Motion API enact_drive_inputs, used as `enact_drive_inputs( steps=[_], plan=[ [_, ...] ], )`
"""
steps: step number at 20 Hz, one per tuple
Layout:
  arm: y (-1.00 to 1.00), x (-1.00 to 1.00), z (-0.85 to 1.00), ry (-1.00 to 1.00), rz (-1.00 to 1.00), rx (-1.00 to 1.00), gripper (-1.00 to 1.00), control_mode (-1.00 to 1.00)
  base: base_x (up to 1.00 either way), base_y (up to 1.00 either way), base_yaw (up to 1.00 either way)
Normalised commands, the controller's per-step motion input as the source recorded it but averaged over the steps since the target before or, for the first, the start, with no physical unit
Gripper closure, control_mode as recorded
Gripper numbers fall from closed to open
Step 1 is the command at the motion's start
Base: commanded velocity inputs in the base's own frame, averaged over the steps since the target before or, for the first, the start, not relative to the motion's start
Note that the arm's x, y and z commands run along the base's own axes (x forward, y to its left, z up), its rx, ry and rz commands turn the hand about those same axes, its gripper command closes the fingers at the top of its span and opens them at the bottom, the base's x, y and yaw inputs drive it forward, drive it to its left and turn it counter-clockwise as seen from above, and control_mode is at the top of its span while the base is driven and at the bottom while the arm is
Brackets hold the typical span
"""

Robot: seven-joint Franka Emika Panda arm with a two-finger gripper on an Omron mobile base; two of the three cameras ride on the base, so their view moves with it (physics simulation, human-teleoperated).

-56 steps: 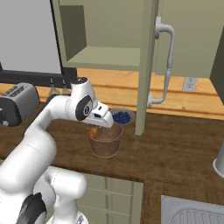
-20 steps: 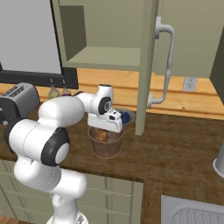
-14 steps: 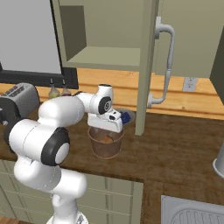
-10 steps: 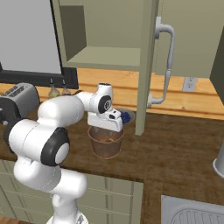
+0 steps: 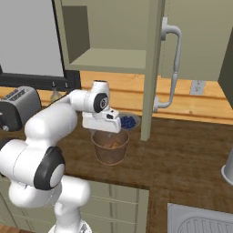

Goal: Open the cabinet, pick up the bread from the cabinet and place it in the basket. Then move the basket to the dining counter.

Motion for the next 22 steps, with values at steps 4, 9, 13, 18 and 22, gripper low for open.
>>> enact_drive_inputs(
  steps=[4, 9, 13, 18, 22],
  plan=[
    [0.59, -0.18, 0.0, -0.07, 0.19, -0.17, -1.0, -1.0, 0.0, 0.0, 0.0],
    [0.13, 0.04, 0.0, -0.01, 0.13, -0.1, -1.0, -1.0, 0.0, 0.0, 0.0],
    [0.01, 0.17, -0.01, 0.0, 0.15, -0.03, -1.0, -1.0, 0.0, 0.0, 0.0],
    [0.01, 0.1, -0.09, 0.0, 0.16, 0.0, -1.0, -1.0, 0.0, 0.0, 0.0],
    [0.0, 0.01, -0.26, 0.0, 0.14, 0.01, -1.0, -1.0, 0.0, 0.0, 0.0]
  ],
)
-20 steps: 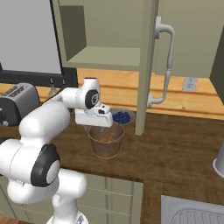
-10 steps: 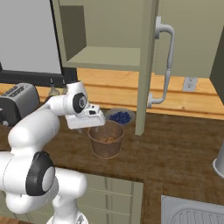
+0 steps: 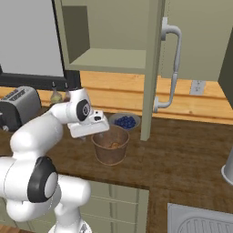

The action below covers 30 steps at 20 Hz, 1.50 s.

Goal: Open the cabinet, pick up the bread from the cabinet and place it in the basket. Then move the basket to the dining counter.

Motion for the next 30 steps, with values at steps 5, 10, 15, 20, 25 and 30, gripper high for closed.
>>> enact_drive_inputs(
  steps=[5, 10, 15, 20, 25, 30],
  plan=[
    [0.0, 0.03, -0.41, -0.01, 0.11, 0.01, -1.0, -1.0, 0.0, 0.0, 0.0],
    [0.0, 0.02, -0.41, 0.0, 0.11, 0.01, -1.0, -1.0, 0.0, 0.0, 0.0],
    [0.0, 0.1, -0.29, -0.01, 0.09, 0.02, -1.0, -1.0, 0.0, 0.0, 0.0],
    [0.0, 0.01, -0.16, 0.0, 0.07, 0.02, 1.0, -1.0, 0.0, 0.0, 0.0],
    [0.0, 0.01, -0.16, -0.01, 0.05, 0.01, 1.0, -1.0, 0.0, 0.0, 0.0],
    [0.11, -0.01, -0.03, -0.02, 0.01, 0.0, 1.0, -1.0, 0.0, 0.0, 0.0]
  ],
)
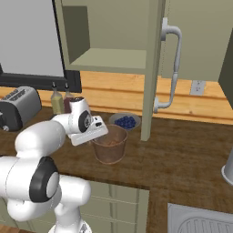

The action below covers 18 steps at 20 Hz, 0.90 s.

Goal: Open the cabinet, pick up the bread from the cabinet and place it in the basket. Then move the basket to the dining counter.

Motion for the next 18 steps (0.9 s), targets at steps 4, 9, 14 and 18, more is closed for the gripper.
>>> enact_drive_inputs(
  steps=[4, 9, 14, 18],
  plan=[
    [0.07, -0.47, 0.49, -0.01, 0.0, -0.05, 1.0, -1.0, 0.0, 0.0, 0.0],
    [0.32, -0.84, 0.96, 0.0, 0.01, -0.17, 1.0, -1.0, 0.0, 0.0, 0.0],
    [0.42, -1.0, 0.99, 0.0, 0.0, -0.16, 1.0, -1.0, 0.0, 0.0, 0.0],
    [0.13, -1.0, 1.0, -0.02, 0.0, -0.02, 1.0, -1.0, 0.0, 0.0, 0.0]
  ],
)
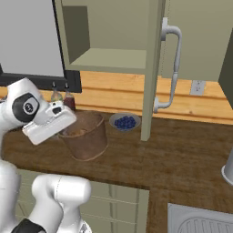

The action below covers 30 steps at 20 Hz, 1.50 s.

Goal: Open the cabinet, pick up the bread from the cabinet and place it in the basket. Then move the basket to the dining counter.

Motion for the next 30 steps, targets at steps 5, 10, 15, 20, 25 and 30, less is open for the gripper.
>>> enact_drive_inputs(
  steps=[5, 10, 15, 20, 25, 30],
  plan=[
    [0.0, -0.88, 1.0, -0.01, 0.0, 0.02, 1.0, -1.0, 0.0, 0.0, 0.0],
    [0.0, -0.59, 0.76, -0.08, 0.0, 0.18, 1.0, -1.0, 0.0, 0.0, 0.0],
    [0.02, -0.11, 0.25, -0.05, 0.0, 0.21, 1.0, -1.0, 0.0, 0.0, 0.0],
    [0.14, 0.05, -0.04, -0.04, -0.01, 0.12, 1.0, -1.0, 0.0, 0.0, 0.0],
    [0.15, 0.0, -0.03, 0.0, 0.0, 0.03, 1.0, -1.0, 0.0, 0.0, 0.0],
    [0.0, 0.0, 0.0, 0.0, 0.0, 0.0, 1.0, -1.0, 0.0, 0.0, 0.0]
  ],
)
